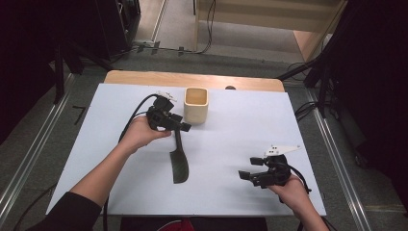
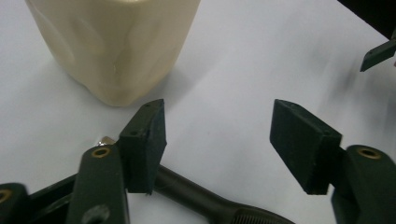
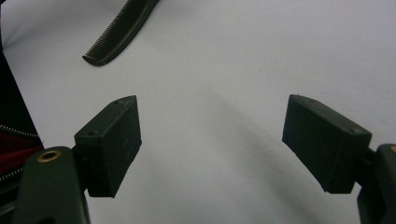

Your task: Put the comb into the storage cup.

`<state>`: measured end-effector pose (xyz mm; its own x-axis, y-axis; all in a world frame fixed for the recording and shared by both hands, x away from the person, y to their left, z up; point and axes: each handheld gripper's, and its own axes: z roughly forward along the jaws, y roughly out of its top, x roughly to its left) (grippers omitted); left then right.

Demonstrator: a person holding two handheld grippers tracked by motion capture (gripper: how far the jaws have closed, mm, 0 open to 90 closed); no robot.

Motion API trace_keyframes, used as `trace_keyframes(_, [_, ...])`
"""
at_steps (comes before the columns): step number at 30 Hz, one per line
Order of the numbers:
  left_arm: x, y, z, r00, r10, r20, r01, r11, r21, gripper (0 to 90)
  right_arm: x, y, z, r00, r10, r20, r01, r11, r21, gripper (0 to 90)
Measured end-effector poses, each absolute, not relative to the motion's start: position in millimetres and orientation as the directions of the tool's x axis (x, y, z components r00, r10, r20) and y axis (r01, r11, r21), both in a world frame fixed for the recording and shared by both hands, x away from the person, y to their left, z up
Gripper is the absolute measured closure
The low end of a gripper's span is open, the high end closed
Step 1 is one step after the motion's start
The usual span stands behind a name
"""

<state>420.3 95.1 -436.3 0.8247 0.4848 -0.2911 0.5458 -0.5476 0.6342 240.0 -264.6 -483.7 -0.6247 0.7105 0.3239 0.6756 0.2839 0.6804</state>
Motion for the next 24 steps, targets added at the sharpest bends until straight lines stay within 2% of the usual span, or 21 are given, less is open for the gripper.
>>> trace_keyframes(6, [423, 90, -444, 0.838, 0.47, -0.278, 0.526, -0.561, 0.639, 43.9, 240, -265, -484, -0.625, 0.711, 0.322, 0.676, 0.286, 0.679, 17.7])
trace_keyframes(9, [423, 88, -446, 0.826, 0.486, -0.285, 0.545, -0.557, 0.627, 52.7, 240, -265, -483, -0.623, 0.713, 0.321, 0.676, 0.285, 0.68, 18.1])
trace_keyframes(11, [423, 87, -448, 0.833, 0.489, -0.259, 0.528, -0.561, 0.638, 63.5, 240, -265, -483, -0.627, 0.713, 0.314, 0.67, 0.287, 0.685, 18.4])
trace_keyframes(14, [421, 89, -455, 0.848, 0.477, -0.233, 0.496, -0.557, 0.666, 89.6, 240, -264, -483, -0.631, 0.711, 0.31, 0.665, 0.29, 0.688, 18.6])
trace_keyframes(17, [423, 88, -462, 0.85, 0.464, -0.25, 0.5, -0.558, 0.663, 90.0, 240, -263, -483, -0.631, 0.711, 0.309, 0.664, 0.29, 0.689, 18.8])
trace_keyframes(24, [424, 82, -477, 0.868, 0.455, -0.197, 0.471, -0.634, 0.613, 90.0, 240, -263, -483, -0.633, 0.71, 0.308, 0.664, 0.294, 0.688, 19.0])
